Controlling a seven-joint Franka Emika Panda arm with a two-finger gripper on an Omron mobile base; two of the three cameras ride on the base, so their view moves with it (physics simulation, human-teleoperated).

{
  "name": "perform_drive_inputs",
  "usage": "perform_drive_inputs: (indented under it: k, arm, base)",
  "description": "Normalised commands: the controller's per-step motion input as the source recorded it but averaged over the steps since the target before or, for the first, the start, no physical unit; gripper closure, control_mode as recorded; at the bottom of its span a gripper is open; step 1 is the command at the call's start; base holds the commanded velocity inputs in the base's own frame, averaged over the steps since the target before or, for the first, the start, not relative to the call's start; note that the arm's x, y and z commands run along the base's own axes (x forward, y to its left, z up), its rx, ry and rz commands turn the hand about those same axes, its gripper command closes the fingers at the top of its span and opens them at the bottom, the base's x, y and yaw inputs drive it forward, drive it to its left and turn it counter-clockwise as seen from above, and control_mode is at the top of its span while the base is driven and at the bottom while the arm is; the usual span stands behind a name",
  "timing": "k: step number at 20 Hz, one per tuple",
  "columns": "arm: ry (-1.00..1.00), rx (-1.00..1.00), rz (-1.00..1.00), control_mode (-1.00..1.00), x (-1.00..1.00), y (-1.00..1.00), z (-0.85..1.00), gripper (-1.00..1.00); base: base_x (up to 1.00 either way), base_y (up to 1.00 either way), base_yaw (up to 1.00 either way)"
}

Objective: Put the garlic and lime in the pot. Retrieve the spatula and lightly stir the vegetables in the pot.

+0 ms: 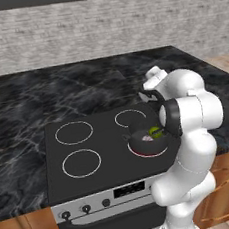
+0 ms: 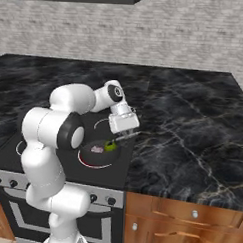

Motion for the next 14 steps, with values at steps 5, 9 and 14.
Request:
perform_drive_inputs:
  k: [5,9,14]
  arm:
    - [0.04,0.0,-0.02,-1.0,0.07,0.03,-0.5,1.0]
    - [0.0,0.0,0.0,-1.0,0.23,0.1,-0.19,1.0]
    - [0.0,0.0,0.0,-1.0,0.56,0.16,0.0,1.0]
  base:
    - [0.0,0.0,0.0]
    - [0.0,0.0,0.0]
    - [0.0,0.0,0.0]
